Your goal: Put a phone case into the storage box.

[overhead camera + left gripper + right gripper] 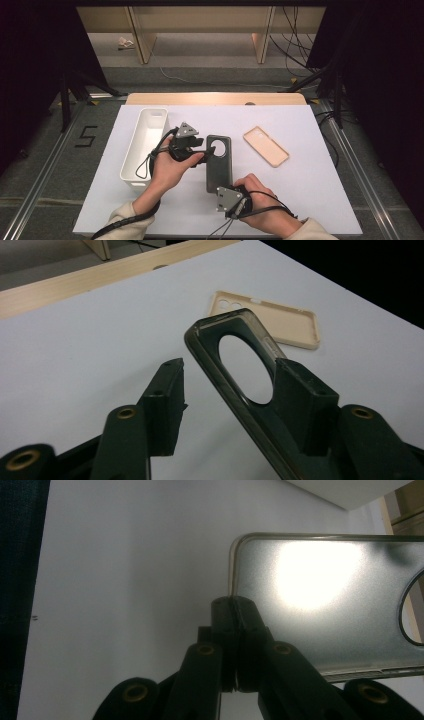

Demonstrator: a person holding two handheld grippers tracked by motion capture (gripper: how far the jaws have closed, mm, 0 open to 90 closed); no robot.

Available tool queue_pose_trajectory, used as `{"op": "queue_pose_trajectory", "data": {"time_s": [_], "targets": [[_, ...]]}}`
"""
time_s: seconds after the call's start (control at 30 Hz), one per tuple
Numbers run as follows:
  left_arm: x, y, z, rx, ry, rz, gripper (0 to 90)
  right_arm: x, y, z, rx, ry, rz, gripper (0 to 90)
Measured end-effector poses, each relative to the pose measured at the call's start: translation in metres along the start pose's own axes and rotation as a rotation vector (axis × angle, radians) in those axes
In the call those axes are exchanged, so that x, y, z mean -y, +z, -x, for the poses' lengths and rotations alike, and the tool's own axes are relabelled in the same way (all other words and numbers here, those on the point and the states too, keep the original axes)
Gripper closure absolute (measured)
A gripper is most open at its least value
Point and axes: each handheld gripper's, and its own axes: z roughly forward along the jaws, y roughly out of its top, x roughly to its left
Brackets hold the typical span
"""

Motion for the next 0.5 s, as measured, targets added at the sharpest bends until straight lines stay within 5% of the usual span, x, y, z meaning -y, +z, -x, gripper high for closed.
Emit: {"op": "queue_pose_trajectory", "data": {"time_s": [0.27, 0.5], "targets": [[0.0023, 0.002, -0.0039, 0.019, -0.052, -0.006, 59.1, -0.0013, 0.0001, -0.0018, 0.001, -0.012, 0.001, 89.6], [0.0024, 0.0006, -0.0046, 0.019, -0.057, 0.0, 65.1, -0.0012, 0.0017, -0.0028, -0.008, -0.015, -0.005, 89.6]]}}
